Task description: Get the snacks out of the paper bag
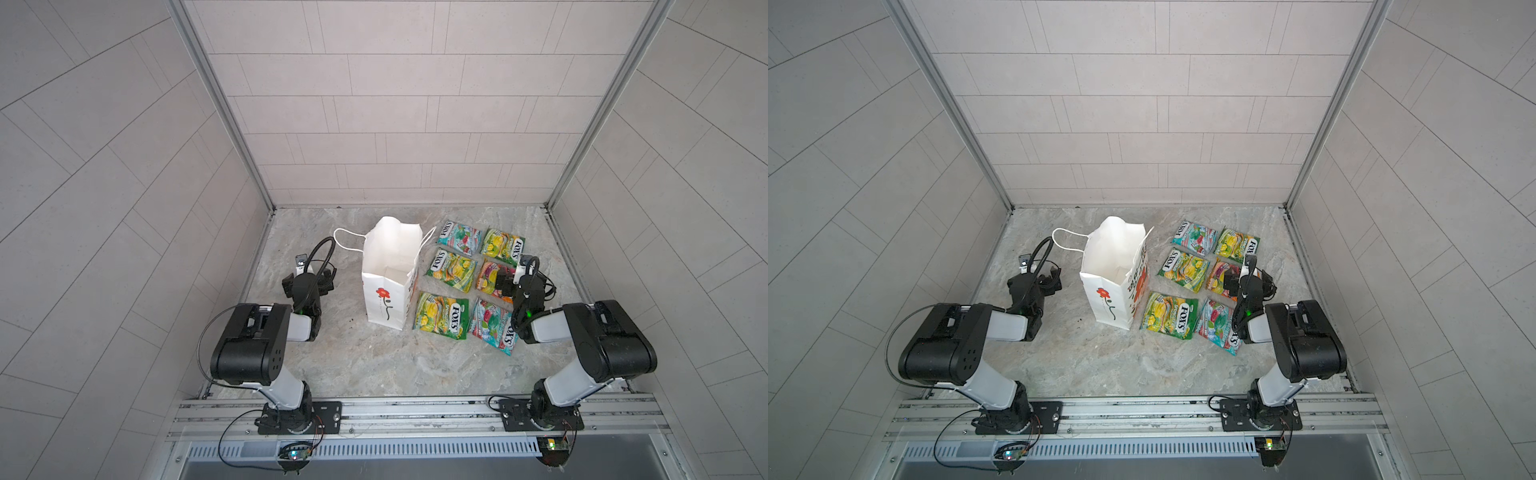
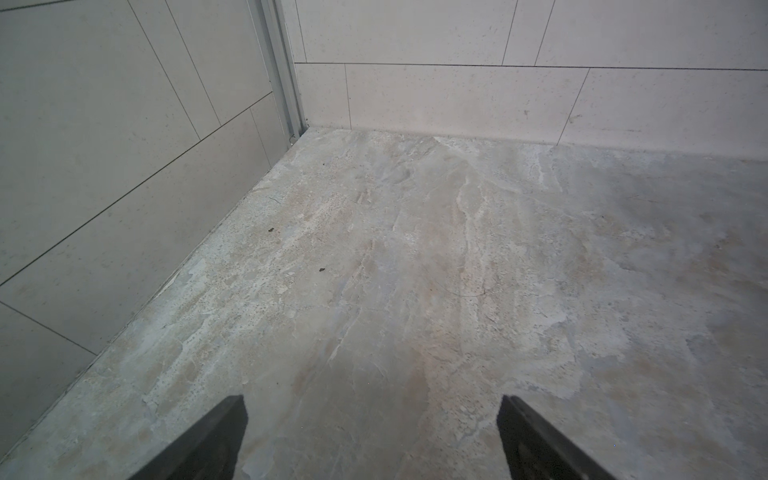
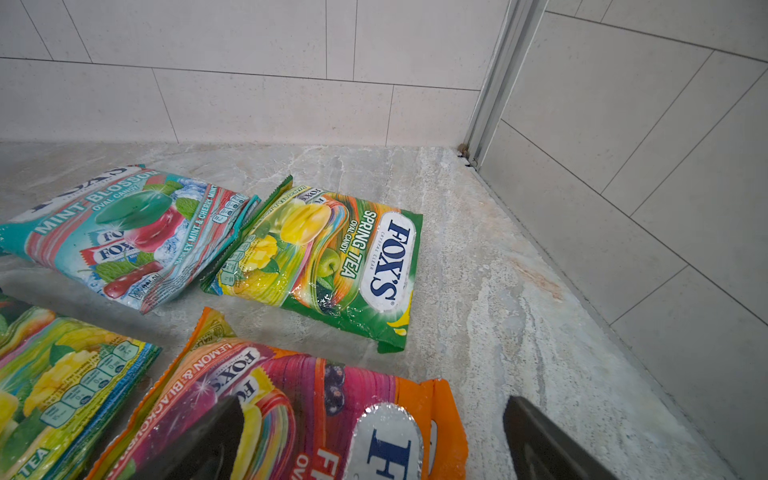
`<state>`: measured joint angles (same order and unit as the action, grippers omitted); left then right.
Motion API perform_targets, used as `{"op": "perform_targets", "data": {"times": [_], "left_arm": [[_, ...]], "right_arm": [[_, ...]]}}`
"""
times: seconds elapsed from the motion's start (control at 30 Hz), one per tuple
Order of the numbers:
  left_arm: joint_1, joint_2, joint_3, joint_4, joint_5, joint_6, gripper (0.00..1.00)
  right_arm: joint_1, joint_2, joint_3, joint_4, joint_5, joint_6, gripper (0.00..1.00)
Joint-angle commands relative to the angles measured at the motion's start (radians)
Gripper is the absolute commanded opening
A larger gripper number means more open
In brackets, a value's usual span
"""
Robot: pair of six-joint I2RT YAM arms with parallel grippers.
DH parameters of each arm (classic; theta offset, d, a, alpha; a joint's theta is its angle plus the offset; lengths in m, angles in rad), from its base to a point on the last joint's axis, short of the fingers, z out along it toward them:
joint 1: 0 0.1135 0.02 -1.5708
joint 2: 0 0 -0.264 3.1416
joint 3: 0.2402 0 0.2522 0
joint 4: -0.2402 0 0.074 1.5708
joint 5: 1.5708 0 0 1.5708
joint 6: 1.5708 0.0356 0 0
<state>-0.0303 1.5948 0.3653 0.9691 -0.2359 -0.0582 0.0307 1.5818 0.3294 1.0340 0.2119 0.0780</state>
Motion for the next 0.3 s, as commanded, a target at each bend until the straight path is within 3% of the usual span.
{"op": "perform_targets", "data": {"times": [0.0,0.27], "left_arm": [[0.003,-0.01,0.007,-0.006,0.001,0.008,1.0],[0.003,-0.012,0.007,-0.008,0.002,0.007,1.0]], "right_arm": [[0.001,-0.005,0.002,-0.006,0.018,-0.019,0.99],[0.0,-0.005,0.003,-0.006,0.018,-0.019,0.99]]}}
